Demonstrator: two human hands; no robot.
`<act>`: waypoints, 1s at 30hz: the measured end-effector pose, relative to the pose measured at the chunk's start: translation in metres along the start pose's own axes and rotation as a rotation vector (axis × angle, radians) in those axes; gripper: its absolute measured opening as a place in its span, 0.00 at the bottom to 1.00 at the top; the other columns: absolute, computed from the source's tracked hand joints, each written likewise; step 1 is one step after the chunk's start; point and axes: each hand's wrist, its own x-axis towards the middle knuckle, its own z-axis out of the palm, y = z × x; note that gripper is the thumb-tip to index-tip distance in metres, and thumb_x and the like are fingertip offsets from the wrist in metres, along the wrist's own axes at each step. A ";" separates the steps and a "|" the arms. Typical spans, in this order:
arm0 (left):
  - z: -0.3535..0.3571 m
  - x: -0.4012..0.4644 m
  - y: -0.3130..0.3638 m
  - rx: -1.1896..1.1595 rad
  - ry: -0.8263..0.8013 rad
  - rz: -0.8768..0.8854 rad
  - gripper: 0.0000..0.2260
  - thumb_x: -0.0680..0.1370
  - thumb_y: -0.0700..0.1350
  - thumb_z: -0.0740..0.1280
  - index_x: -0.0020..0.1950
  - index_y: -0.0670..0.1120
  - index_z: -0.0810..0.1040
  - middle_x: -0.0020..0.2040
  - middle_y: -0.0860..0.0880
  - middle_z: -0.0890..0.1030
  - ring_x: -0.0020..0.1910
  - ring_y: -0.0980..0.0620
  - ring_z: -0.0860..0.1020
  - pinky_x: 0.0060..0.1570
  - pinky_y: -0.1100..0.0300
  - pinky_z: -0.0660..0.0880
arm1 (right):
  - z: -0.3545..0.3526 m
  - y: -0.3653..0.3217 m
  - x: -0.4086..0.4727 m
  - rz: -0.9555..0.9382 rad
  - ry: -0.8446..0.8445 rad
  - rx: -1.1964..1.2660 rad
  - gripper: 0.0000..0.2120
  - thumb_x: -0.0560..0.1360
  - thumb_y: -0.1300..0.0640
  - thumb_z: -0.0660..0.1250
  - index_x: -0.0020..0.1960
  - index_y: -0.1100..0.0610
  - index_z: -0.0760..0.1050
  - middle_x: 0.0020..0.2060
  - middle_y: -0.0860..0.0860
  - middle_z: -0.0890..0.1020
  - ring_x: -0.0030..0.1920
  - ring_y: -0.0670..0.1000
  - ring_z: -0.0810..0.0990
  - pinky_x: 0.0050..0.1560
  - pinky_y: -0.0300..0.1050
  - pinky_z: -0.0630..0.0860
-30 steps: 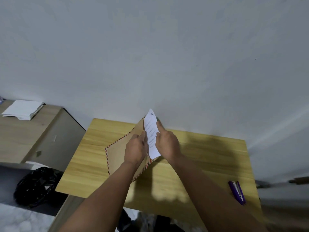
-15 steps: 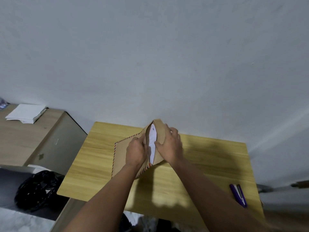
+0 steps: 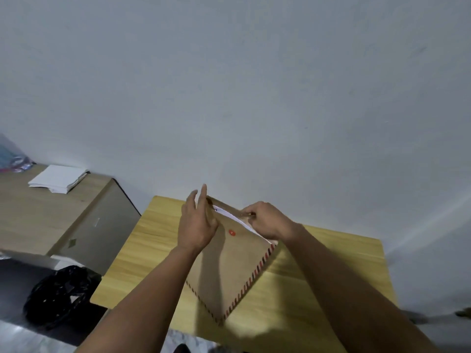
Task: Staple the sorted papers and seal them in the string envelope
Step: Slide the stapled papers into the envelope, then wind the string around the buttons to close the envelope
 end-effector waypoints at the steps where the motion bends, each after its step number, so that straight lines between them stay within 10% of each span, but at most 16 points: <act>1: -0.006 0.004 -0.002 0.086 0.015 0.068 0.42 0.76 0.47 0.74 0.86 0.52 0.57 0.82 0.41 0.62 0.79 0.37 0.63 0.73 0.42 0.71 | -0.004 0.000 0.002 -0.014 -0.033 -0.023 0.22 0.79 0.64 0.59 0.65 0.48 0.82 0.65 0.47 0.83 0.61 0.52 0.82 0.62 0.45 0.78; 7: -0.025 0.026 -0.003 0.421 -0.224 0.323 0.10 0.81 0.51 0.68 0.59 0.51 0.83 0.60 0.52 0.84 0.60 0.46 0.81 0.56 0.53 0.72 | -0.013 -0.001 0.004 -0.062 -0.086 -0.046 0.17 0.81 0.57 0.62 0.64 0.46 0.82 0.64 0.47 0.83 0.62 0.50 0.81 0.64 0.48 0.77; 19: 0.033 0.071 -0.052 0.431 -0.300 0.392 0.05 0.76 0.39 0.69 0.49 0.46 0.75 0.44 0.46 0.82 0.43 0.40 0.79 0.35 0.52 0.70 | 0.060 0.070 0.040 -0.076 0.179 -0.226 0.11 0.72 0.63 0.63 0.46 0.47 0.68 0.41 0.49 0.81 0.41 0.58 0.81 0.35 0.45 0.67; 23: 0.105 0.090 -0.096 0.497 -0.427 0.442 0.14 0.81 0.44 0.66 0.66 0.46 0.77 0.64 0.44 0.82 0.63 0.40 0.79 0.58 0.46 0.78 | 0.123 0.116 0.078 -0.106 0.204 -0.319 0.12 0.72 0.56 0.66 0.54 0.52 0.81 0.54 0.53 0.83 0.52 0.60 0.83 0.46 0.52 0.80; 25: 0.143 0.081 -0.123 0.578 -0.657 0.419 0.28 0.84 0.54 0.60 0.83 0.49 0.62 0.85 0.44 0.62 0.84 0.40 0.59 0.80 0.41 0.61 | 0.163 0.138 0.084 -0.025 0.050 -0.395 0.20 0.76 0.45 0.66 0.65 0.50 0.80 0.70 0.53 0.77 0.69 0.57 0.76 0.65 0.56 0.73; 27: 0.175 0.061 -0.147 0.581 -0.745 0.422 0.36 0.84 0.66 0.53 0.87 0.52 0.46 0.87 0.46 0.42 0.86 0.40 0.41 0.83 0.37 0.44 | 0.198 0.153 0.082 -0.033 0.061 -0.415 0.22 0.77 0.41 0.66 0.67 0.49 0.79 0.75 0.53 0.73 0.75 0.57 0.71 0.70 0.60 0.68; 30: 0.200 0.036 -0.172 0.505 -0.578 0.451 0.39 0.82 0.72 0.45 0.87 0.52 0.43 0.87 0.45 0.39 0.85 0.39 0.37 0.82 0.32 0.42 | 0.221 0.163 0.079 -0.122 0.266 -0.391 0.14 0.77 0.48 0.69 0.59 0.50 0.84 0.69 0.50 0.80 0.70 0.56 0.77 0.66 0.61 0.71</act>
